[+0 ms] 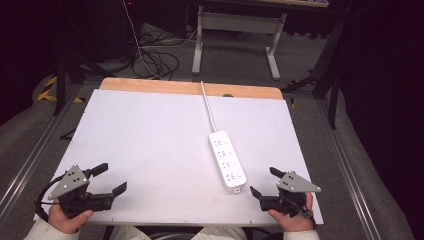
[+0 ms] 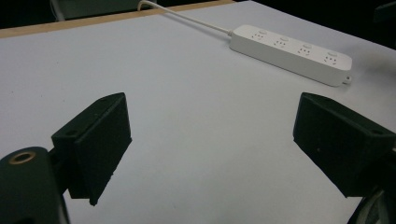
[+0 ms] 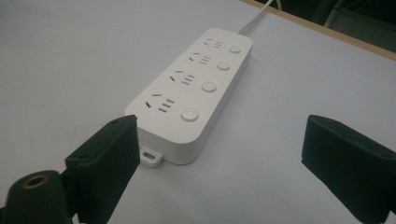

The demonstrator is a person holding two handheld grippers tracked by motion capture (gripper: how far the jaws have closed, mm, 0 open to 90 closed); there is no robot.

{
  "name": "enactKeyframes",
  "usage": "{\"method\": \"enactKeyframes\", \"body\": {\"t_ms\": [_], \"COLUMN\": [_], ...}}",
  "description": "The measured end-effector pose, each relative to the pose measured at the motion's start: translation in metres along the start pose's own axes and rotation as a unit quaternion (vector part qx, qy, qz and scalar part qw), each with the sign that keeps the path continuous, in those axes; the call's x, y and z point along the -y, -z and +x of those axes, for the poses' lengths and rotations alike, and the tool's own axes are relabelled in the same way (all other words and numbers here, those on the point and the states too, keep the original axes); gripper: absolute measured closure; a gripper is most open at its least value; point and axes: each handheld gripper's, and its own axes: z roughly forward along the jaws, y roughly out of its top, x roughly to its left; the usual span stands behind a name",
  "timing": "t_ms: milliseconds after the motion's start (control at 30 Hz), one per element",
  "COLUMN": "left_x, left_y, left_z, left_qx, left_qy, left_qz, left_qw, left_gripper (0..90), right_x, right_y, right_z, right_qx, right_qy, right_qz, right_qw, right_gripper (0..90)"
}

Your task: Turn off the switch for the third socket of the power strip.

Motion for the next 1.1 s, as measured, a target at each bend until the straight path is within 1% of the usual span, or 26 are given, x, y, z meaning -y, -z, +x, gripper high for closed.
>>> {"method": "enactKeyframes", "body": {"t_ms": [100, 133, 233, 433, 533, 600, 700, 867, 933, 967, 1000, 1067, 1100], "left_x": [-0.0002, -0.0004, -0.0001, 0.0004, 0.0002, 0.0000, -0.0007, -0.0006, -0.0003, -0.0001, 0.0002, 0.0019, 0.0028], "left_y": [0.0004, 0.0008, 0.0004, 0.0001, 0.0000, 0.0000, 0.0002, -0.0004, -0.0010, -0.0014, -0.0020, -0.0054, -0.0071], "left_z": [0.0000, 0.0002, -0.0003, -0.0012, -0.0008, -0.0006, -0.0006, -0.0007, -0.0006, -0.0010, -0.0009, -0.0013, -0.0010], "left_qx": [-0.001, -0.002, -0.001, -0.007, -0.006, 0.000, -0.002, -0.011, -0.014, -0.017, -0.022, -0.045, -0.047], "left_qy": [0.001, -0.006, -0.005, -0.014, -0.013, -0.006, 0.001, 0.002, 0.001, 0.000, -0.006, -0.022, -0.026], "left_qz": [-0.001, 0.000, -0.001, 0.001, 0.001, 0.001, 0.001, 0.002, 0.003, 0.004, 0.007, 0.022, 0.027], "left_qw": [1.0000, 1.0000, 1.0000, 0.9999, 0.9999, 1.0000, 1.0000, 0.9999, 0.9999, 0.9998, 0.9997, 0.9985, 0.9982], "left_gripper": [11.1, 10.7, 10.5, 11.1, 11.6, 12.0, 12.4, 12.5, 12.5, 12.6, 12.6, 14.0, 14.2], "right_x": [-0.0001, -0.0002, -0.0006, -0.0009, -0.0014, -0.0014, -0.0012, -0.0024, -0.0028, -0.0037, -0.0037, -0.0056, -0.0080], "right_y": [0.0002, 0.0002, -0.0001, 0.0000, 0.0008, 0.0009, 0.0007, 0.0006, 0.0008, 0.0004, 0.0004, 0.0007, 0.0016], "right_z": [0.0001, 0.0001, 0.0007, 0.0012, 0.0016, 0.0016, 0.0014, 0.0022, 0.0026, 0.0028, 0.0028, 0.0026, 0.0023], "right_qx": [0.001, 0.000, 0.000, 0.000, 0.002, 0.003, 0.002, 0.003, 0.003, 0.002, 0.002, 0.003, 0.004], "right_qy": [0.001, 0.001, 0.002, 0.004, 0.005, 0.005, 0.006, 0.008, 0.008, 0.014, 0.014, 0.018, 0.016], "right_qz": [0.000, 0.000, 0.000, -0.001, -0.002, -0.001, -0.001, 0.000, 0.000, 0.005, 0.005, 0.009, 0.008], "right_qw": [1.0000, 1.0000, 1.0000, 1.0000, 1.0000, 1.0000, 1.0000, 1.0000, 1.0000, 0.9999, 0.9999, 0.9998, 0.9998], "right_gripper": [11.7, 11.7, 11.7, 12.1, 12.6, 12.7, 13.0, 14.2, 15.7, 18.3, 18.3, 19.9, 21.0]}}
